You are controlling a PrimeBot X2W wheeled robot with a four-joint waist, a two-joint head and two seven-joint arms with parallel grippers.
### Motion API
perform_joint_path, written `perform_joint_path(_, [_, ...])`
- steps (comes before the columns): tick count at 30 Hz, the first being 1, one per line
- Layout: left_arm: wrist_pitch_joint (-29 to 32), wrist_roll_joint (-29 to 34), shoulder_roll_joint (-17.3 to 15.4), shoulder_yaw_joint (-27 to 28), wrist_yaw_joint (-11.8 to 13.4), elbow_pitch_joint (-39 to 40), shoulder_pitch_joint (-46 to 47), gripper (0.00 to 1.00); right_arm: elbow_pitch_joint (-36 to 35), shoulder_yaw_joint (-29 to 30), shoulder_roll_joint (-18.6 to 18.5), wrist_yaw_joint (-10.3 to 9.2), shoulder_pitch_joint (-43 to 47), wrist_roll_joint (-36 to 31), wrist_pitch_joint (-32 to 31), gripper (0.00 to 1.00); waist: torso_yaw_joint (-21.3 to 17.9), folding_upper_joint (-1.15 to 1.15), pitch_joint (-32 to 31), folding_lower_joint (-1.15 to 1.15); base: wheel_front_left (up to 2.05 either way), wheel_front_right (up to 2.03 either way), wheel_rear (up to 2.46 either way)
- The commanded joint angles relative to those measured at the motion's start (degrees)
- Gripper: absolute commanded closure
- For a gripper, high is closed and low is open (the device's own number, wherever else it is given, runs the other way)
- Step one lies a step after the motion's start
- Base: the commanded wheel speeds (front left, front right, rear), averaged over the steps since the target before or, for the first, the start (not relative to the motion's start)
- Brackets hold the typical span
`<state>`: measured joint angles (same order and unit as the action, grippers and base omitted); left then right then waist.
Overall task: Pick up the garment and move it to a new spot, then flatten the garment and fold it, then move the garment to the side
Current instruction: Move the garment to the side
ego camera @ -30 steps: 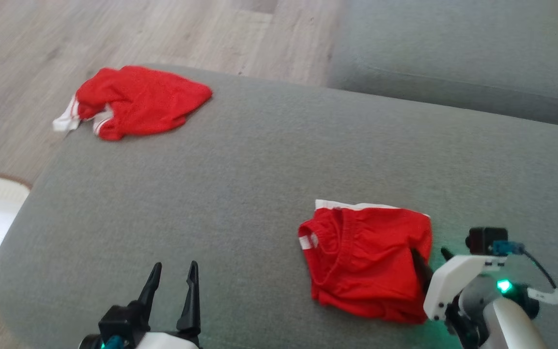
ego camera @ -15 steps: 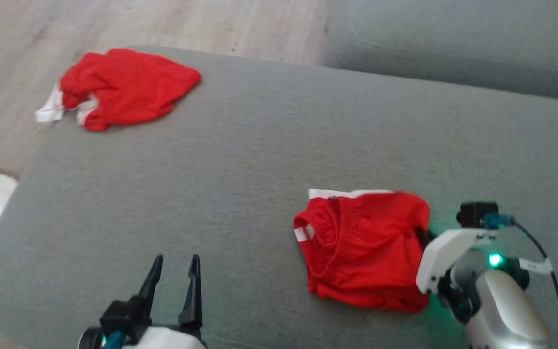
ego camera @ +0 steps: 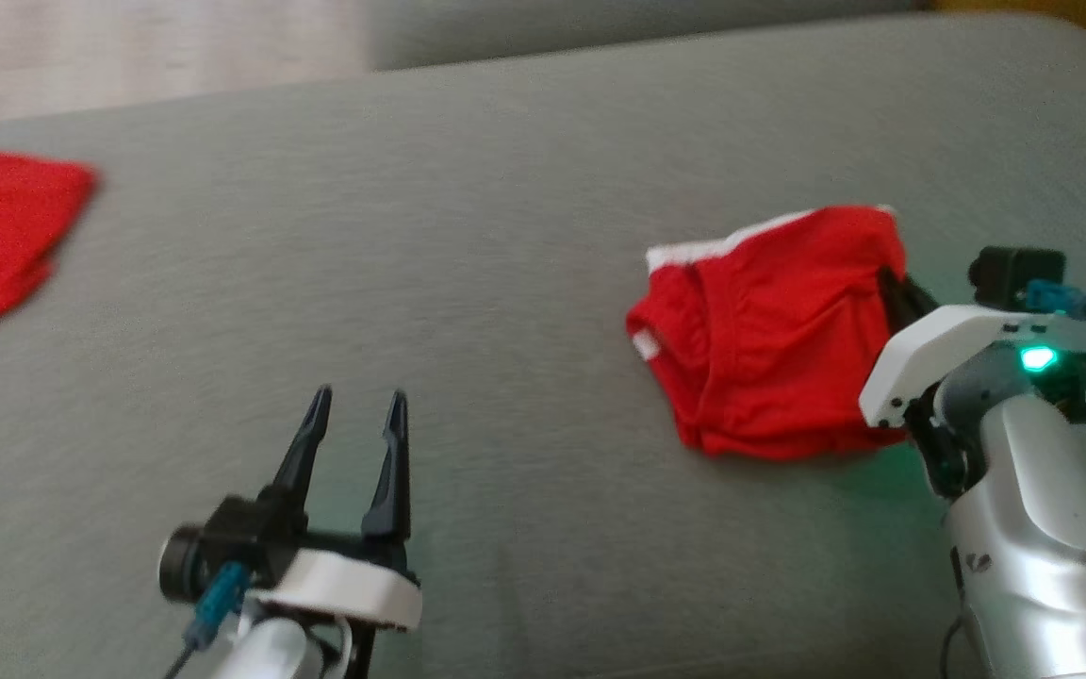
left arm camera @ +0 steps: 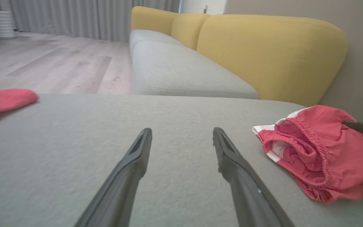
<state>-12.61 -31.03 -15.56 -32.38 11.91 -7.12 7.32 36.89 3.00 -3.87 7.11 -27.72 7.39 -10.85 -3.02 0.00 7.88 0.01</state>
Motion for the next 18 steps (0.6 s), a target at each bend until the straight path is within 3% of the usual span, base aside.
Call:
perform_joint_path(1, [0.2, 0.9, -0.9, 1.6, -0.1, 2.0, 3.5, 0.0, -2.4, -0.7, -0.1, 0.37, -2.8, -0.9, 1.1, 1.0, -9.1, 0.0, 5.1, -0.01, 0.0, 0.0, 0.0])
perform_joint_path(5, [1.3, 1.7, -1.5, 1.1, -0.3, 2.6, 5.5, 0.0, -2.1, -0.2, 0.3, 0.37, -3.8, -0.8, 2.4, 1.0, -13.4, 0.0, 7.0, -0.01, 0.0, 0.0, 0.0])
perform_joint_path(9, [2.3, 2.2, -1.8, 0.7, -0.2, 3.1, 6.6, 0.0, -1.3, -0.8, 0.6, 0.37, -4.6, -0.4, 3.6, 1.0, -15.1, 0.0, 8.0, -0.01, 0.0, 0.0, 0.0])
perform_joint_path(18, [2.5, 1.8, -2.3, 1.1, 0.4, 4.1, 6.8, 0.0, 2.0, -1.9, -0.9, 0.37, -10.2, -3.2, 5.7, 1.0, -11.2, 0.0, 8.2, -0.01, 0.0, 0.0, 0.0])
